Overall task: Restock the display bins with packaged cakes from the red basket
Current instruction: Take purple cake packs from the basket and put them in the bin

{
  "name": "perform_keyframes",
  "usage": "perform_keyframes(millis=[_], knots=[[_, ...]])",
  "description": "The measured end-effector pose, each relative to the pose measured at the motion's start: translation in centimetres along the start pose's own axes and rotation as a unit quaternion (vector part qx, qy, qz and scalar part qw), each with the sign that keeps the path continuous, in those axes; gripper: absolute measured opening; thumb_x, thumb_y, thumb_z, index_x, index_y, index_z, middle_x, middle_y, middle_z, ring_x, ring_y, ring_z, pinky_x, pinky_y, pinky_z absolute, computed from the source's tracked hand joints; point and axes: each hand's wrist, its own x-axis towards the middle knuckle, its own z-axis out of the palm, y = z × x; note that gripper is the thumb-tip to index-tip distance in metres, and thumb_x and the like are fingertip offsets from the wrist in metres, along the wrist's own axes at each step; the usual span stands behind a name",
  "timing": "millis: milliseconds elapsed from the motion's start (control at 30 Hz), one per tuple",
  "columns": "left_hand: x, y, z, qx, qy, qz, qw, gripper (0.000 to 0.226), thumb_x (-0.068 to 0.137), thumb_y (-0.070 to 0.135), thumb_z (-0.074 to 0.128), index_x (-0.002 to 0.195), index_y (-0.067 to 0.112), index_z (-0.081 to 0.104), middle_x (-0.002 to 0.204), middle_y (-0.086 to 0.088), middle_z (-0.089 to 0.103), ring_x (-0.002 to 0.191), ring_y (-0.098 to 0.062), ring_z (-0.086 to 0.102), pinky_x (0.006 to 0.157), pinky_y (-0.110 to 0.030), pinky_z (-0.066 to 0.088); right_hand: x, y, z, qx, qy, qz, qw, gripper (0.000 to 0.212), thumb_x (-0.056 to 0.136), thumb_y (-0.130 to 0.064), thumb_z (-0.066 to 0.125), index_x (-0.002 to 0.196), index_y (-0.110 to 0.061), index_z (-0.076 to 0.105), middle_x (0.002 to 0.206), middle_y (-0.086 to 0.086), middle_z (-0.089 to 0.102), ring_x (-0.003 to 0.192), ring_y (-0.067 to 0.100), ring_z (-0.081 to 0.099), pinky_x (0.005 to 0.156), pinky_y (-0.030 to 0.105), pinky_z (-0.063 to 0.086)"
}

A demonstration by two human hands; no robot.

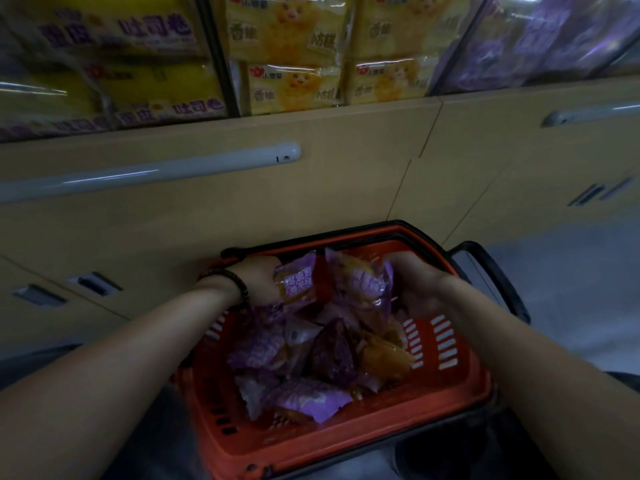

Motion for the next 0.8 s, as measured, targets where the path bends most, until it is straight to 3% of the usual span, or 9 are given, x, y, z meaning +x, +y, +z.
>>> perform_keyframes(millis=[100,167,233,300,400,467,567,700,800], knots=[[0.1,0.2,-0.2,-0.037,-0.021,0.004,0.999,0.027,0.094,0.024,0.073,0.114,0.007,0.065,0.094,-0.002,0.063,0.072,-0.012,0.058,0.039,-0.009,0.040,-0.3,-1.2,-0.5,0.038,-0.082,-0.019,0.996,0.021,0.070,-0.035,0.059,0.082,-0.018,0.055,0.080,0.009,0.053,0.063,0.026,0.051,0.059,0.030,0.032],[0.4,-0.2,-0.3,-0.088,-0.047,0.008,0.995,0.033,0.092,0.022,0.078,0.119,0.010,0.063,0.104,-0.008,0.068,0.090,-0.023,0.069,0.058,-0.014,0.057,-0.5,-1.4,-0.6,0.068,-0.090,-0.012,0.994,0.031,0.064,-0.038,0.069,0.085,-0.021,0.052,0.088,0.009,0.051,0.069,0.027,0.049,0.065,0.033,0.036],[0.5,-0.6,-0.8,-0.172,-0.076,-0.001,0.982,0.040,0.088,0.022,0.083,0.122,0.023,0.061,0.116,-0.009,0.072,0.107,-0.032,0.073,0.081,-0.044,0.066,-1.0,-1.9,-0.6,0.071,-0.097,-0.008,0.993,0.030,0.070,-0.045,0.068,0.082,-0.020,0.056,0.088,0.009,0.054,0.068,0.026,0.052,0.066,0.031,0.040],[0.1,-0.7,-1.5,-0.246,-0.111,0.021,0.963,0.048,0.086,0.016,0.084,0.126,0.027,0.061,0.126,-0.008,0.072,0.115,-0.032,0.071,0.090,-0.062,0.059,-1.5,-2.1,-0.6,0.055,-0.093,-0.005,0.994,0.042,0.085,-0.055,0.053,0.079,-0.014,0.064,0.077,0.010,0.064,0.058,0.025,0.057,0.058,0.026,0.044],[-0.3,-0.7,-1.9,-0.337,-0.177,0.079,0.921,0.063,0.082,0.003,0.083,0.137,0.016,0.056,0.137,-0.018,0.065,0.125,-0.035,0.065,0.104,-0.071,0.047,-2.4,-2.0,0.0,0.016,-0.065,-0.003,0.998,0.069,0.092,-0.075,0.039,0.067,-0.013,0.057,0.054,0.007,0.056,0.044,0.021,0.047,0.055,0.026,0.029],[-0.8,-0.4,-1.5,-0.347,-0.205,0.095,0.910,0.070,0.079,0.001,0.085,0.139,0.015,0.053,0.139,-0.014,0.066,0.127,-0.030,0.064,0.108,-0.064,0.048,-2.5,-1.8,0.4,0.004,-0.044,-0.007,0.999,0.082,0.091,-0.085,0.032,0.052,-0.016,0.053,0.047,0.003,0.049,0.040,0.018,0.040,0.050,0.022,0.027],[-1.6,0.8,-0.4,-0.332,-0.197,0.090,0.918,0.078,0.073,0.028,0.094,0.137,0.025,0.051,0.137,-0.003,0.069,0.127,-0.023,0.066,0.109,-0.052,0.051,-2.7,-1.0,1.3,-0.030,-0.001,-0.043,0.999,0.091,0.094,-0.086,0.023,0.039,-0.020,0.053,0.045,-0.001,0.046,0.035,0.015,0.035,0.044,0.020,0.026],[-2.2,1.7,0.6,-0.305,-0.099,0.086,0.943,0.067,0.065,0.058,0.093,0.118,0.033,0.061,0.116,-0.009,0.077,0.103,-0.019,0.071,0.099,-0.046,0.057,-2.8,-0.2,2.8,-0.059,0.030,-0.093,0.994,0.088,0.089,-0.090,0.020,0.056,-0.020,0.061,0.059,0.007,0.055,0.050,0.023,0.052,0.053,0.025,0.034],[-3.0,2.3,0.2,-0.304,-0.049,0.099,0.946,0.065,0.067,0.058,0.091,0.121,0.036,0.063,0.109,-0.007,0.080,0.085,-0.017,0.071,0.084,-0.037,0.059,-4.6,-1.0,3.5,-0.081,0.085,-0.150,0.982,0.094,0.086,-0.089,0.011,0.047,-0.020,0.060,0.055,0.003,0.060,0.049,0.021,0.059,0.053,0.025,0.042]])
